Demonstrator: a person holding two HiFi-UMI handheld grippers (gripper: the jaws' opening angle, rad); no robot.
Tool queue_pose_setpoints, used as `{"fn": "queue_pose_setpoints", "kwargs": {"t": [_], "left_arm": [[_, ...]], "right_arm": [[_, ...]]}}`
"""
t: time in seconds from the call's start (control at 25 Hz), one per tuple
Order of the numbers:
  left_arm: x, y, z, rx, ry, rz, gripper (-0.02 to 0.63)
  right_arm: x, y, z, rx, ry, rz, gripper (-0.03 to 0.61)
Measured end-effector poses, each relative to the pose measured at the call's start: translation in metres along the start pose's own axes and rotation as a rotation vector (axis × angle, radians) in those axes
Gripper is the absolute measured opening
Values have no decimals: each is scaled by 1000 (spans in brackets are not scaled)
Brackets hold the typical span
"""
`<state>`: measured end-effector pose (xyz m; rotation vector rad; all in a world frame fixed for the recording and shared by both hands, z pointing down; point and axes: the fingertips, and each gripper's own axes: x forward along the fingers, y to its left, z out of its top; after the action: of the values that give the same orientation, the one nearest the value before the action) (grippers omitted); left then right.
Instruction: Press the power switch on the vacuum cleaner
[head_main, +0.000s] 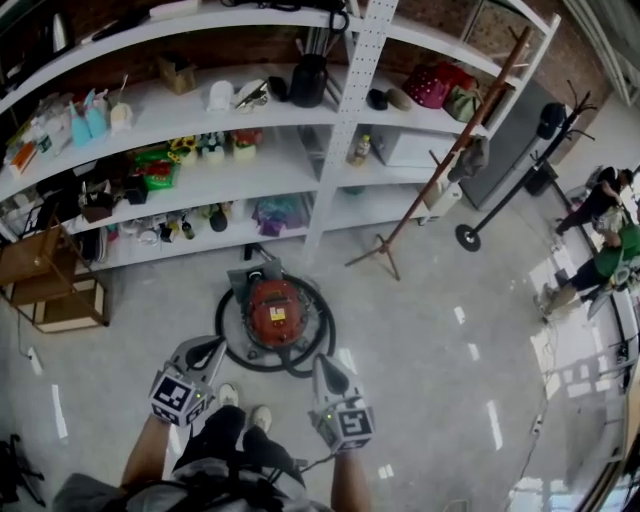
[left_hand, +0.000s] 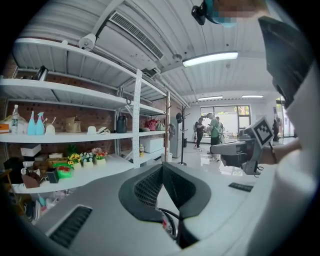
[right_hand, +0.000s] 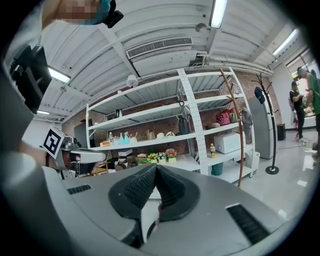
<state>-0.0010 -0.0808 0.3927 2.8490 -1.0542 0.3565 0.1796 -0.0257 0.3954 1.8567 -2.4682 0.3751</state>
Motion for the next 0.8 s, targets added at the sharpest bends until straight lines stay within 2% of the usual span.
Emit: {"fn": "queue_pose_setpoints", "kwargs": {"t": [0.24,0.44,0.8], "left_arm": [[24,8,-3,-12,7,-10,9],[41,18,-11,14,21,-23,9],[82,41,-33,-7,49,-51,9]], "right_arm": [[12,-16,-10,-8,30,-15,11],[25,-20,-14,-9,35,-20,11],[73,-23,-34,-45,70,-2,11]]}}
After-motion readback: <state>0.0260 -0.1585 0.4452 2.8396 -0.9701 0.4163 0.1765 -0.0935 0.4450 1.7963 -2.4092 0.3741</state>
